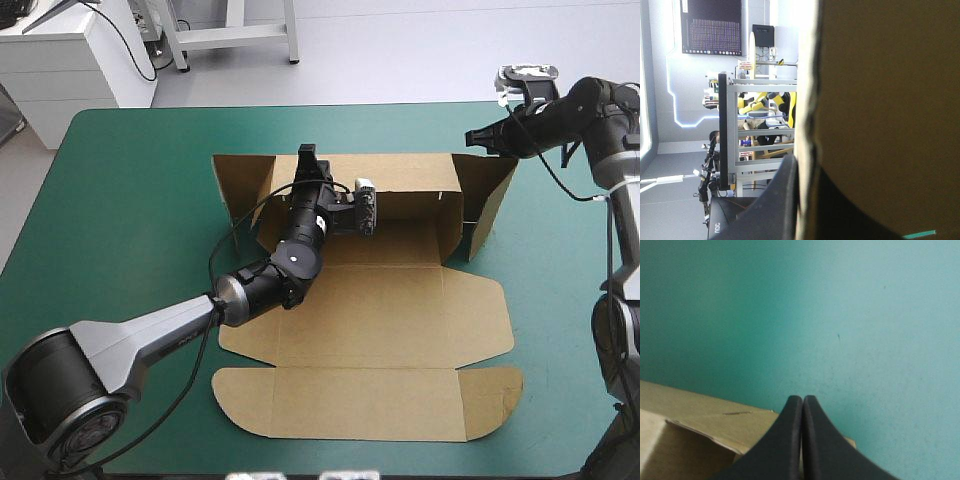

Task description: Fold the box

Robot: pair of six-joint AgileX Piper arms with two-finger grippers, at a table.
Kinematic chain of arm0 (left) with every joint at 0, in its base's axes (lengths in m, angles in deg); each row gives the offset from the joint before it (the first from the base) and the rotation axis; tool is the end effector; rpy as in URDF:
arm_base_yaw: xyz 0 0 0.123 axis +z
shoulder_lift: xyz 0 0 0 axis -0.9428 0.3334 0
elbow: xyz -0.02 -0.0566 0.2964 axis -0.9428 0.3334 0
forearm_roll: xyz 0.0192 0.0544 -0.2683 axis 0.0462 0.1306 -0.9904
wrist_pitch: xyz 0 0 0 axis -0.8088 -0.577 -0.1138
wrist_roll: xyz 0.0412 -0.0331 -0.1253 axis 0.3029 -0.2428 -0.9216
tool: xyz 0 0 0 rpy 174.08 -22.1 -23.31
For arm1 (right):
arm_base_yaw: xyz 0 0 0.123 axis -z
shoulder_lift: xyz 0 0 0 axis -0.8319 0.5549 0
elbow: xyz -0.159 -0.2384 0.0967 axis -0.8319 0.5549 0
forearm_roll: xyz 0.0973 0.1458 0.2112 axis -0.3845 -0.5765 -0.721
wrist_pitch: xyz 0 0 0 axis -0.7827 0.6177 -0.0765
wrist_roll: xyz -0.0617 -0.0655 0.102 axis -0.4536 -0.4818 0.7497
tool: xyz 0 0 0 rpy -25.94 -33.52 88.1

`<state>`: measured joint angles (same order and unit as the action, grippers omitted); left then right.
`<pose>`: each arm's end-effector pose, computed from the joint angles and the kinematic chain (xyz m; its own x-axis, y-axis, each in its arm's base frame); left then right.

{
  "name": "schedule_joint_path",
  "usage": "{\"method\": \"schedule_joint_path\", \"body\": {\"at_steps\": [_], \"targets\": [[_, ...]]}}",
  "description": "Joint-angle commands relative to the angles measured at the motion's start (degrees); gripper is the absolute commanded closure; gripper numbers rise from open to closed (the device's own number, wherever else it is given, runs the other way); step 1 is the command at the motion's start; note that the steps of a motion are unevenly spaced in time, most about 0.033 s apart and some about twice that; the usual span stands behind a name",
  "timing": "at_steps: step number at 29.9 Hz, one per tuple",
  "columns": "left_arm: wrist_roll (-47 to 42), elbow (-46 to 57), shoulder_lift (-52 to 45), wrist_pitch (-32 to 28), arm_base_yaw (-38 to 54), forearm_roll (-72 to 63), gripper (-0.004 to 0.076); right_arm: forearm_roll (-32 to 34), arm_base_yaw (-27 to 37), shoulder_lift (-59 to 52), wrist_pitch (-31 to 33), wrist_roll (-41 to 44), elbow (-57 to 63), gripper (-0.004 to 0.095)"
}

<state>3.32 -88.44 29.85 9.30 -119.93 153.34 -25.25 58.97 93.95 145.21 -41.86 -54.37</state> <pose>0.3593 -0.2981 0.2858 0.1863 0.9741 -0.1280 0.2680 0.0749 0.9605 0.4669 0.0165 0.3500 -0.7752 -0.0546 -0.6294 -0.2013 0.9657 0.1642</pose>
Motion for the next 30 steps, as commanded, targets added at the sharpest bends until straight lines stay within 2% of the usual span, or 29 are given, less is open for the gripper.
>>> {"method": "schedule_joint_path", "body": {"at_steps": [1, 4, 9, 17, 23, 30], "targets": [[-2.33, -1.3, -2.53, 2.93, -0.27, 1.6, 0.0731, 1.75, 0.2, -1.84, 2.88, -0.75, -2.03, 0.0906], [-6.64, -1.3, -2.53, 4.9, -0.27, 1.6, 0.0731, 5.17, -0.21, -1.84, 6.79, -1.54, -2.03, 0.0906], [-7.36, -1.3, -2.53, 4.91, -0.27, 1.51, 0.0731, 1.43, -0.21, -2.47, 10.98, -2.61, -2.03, 0.0907], [-7.36, -1.3, -2.53, 4.67, -0.27, 1.51, 0.0731, -1.15, -3.1, -6.33, 10.28, -5.26, 3.09, 0.0907], [-0.44, -1.3, -2.45, 4.46, -0.27, 1.51, 0.0731, -3.25, -2.93, -12.81, 1.05, -7.24, 16.36, 0.0908], [-0.43, -1.3, -0.35, 4.04, -0.27, 1.26, 0.0731, -15.49, -2.93, -23.27, -20.47, -17.07, 35.56, 0.0908]]}}
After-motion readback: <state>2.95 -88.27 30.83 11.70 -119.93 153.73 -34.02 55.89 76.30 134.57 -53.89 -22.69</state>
